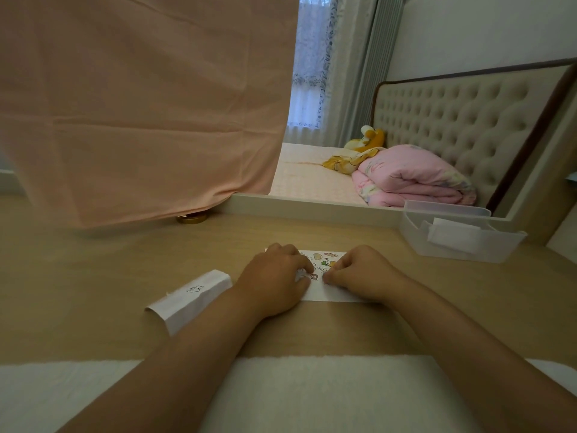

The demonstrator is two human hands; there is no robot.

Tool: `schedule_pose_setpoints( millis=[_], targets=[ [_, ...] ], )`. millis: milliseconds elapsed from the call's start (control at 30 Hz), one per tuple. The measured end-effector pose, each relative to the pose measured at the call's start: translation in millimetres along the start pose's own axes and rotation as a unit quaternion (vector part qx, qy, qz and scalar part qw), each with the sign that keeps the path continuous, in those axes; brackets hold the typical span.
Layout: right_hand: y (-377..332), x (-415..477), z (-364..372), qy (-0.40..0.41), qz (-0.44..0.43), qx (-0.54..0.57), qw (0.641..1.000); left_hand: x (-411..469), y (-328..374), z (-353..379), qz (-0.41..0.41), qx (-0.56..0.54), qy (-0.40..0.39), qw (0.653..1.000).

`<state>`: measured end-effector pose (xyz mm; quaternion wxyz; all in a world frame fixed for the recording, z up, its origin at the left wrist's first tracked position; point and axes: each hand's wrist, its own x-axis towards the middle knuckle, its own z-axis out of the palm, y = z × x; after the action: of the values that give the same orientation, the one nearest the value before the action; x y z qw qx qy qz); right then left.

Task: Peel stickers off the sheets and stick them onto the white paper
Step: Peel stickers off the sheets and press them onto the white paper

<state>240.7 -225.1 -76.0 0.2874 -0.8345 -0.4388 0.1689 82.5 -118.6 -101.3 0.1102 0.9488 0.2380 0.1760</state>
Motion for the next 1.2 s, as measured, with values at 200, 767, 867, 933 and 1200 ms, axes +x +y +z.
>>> schedule_pose_setpoints(
  millis=[200,767,867,933,1200],
  targets=[
    [1.4,1.3,2.9,0.031,-0.009,-0.092,0.995,-0.1,-0.5,3.1,0.002,0.0,0.006,1.0],
    [10.6,-11.9,-3.1,0.093,-0.039,-0.107,0.989,-3.6,4.4,4.1,0.022,0.034,0.018,0.999],
    [14.9,-14.1,-4.8,0.086,-0.065,-0.106,0.989,-3.2,5.8,3.6,0.071,0.047,0.029,0.996],
    [15.5,-13.5,-3.9,0.081,-0.071,-0.115,0.987,-1.9,5.4,3.9,0.1,0.054,0.02,0.993],
    [16.0,-17.1,-5.6,0.056,-0.108,-0.125,0.985,1.7,5.5,9.1,0.101,0.096,-0.017,0.99]
  ],
)
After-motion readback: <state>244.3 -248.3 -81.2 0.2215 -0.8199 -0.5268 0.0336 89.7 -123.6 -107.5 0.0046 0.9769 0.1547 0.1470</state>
